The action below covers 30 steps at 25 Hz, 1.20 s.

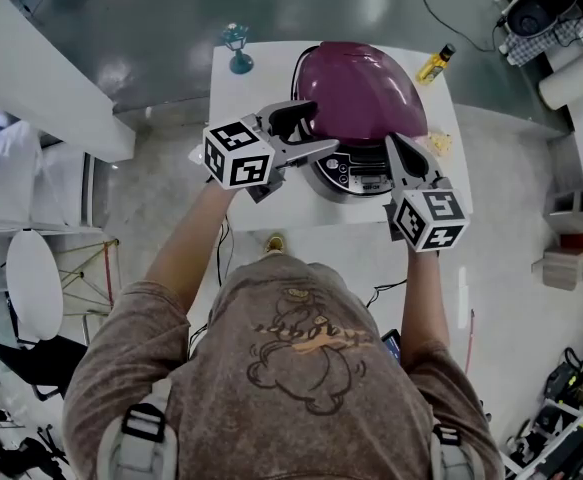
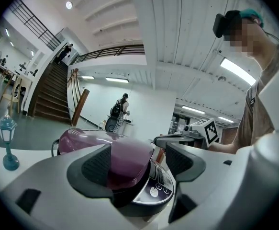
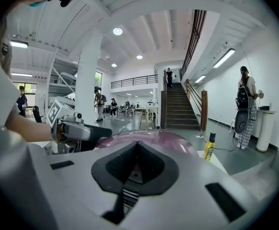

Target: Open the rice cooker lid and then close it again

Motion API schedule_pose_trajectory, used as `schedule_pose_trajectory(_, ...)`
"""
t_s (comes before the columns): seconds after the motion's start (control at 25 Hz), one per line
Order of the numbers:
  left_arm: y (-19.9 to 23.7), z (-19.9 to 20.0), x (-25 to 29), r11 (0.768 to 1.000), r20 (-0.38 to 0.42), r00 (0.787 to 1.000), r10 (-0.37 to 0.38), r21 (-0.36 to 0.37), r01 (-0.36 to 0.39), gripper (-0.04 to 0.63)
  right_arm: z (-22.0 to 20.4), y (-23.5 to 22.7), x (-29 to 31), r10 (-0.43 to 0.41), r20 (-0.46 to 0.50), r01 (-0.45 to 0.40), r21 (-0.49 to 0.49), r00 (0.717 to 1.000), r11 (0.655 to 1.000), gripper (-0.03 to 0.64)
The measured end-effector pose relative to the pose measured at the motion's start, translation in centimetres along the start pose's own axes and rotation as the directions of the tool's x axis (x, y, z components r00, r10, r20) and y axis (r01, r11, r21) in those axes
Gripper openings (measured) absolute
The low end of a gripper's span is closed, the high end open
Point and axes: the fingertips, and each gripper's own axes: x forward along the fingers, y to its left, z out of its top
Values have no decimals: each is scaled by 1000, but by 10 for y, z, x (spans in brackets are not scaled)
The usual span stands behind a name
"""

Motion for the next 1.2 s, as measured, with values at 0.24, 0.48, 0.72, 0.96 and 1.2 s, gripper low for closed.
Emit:
schedule_pose_trajectory(0.24, -1, 0, 0, 1000, -4, 1000, 4, 6, -4, 357, -7, -8, 9, -10, -50, 9, -27, 999, 1000, 5)
schedule_pose_trajectory(0.48, 0, -12, 1, 1000, -26, 1000, 9, -6, -9, 357, -23, -6, 11, 1, -86, -3, -23, 996, 1000, 6)
schedule_pose_trajectory(0.72, 2, -21, 1, 1000, -46, 999, 16, -19, -17, 357, -36, -5, 13, 10, -128, -13, -21, 992, 1000, 5)
schedule_pose_trajectory(0.96, 3, -31, 2, 999, -69, 997, 19, -30, -21, 357, -49, -4, 15, 14, -177, -18, -21, 984, 1000, 5)
schedule_pose_trajectory(1.2, 4, -31, 3, 999, -65, 998, 26, -38, -29, 357, -51, -4, 16, 28, -200, -35, -30, 979, 999, 5)
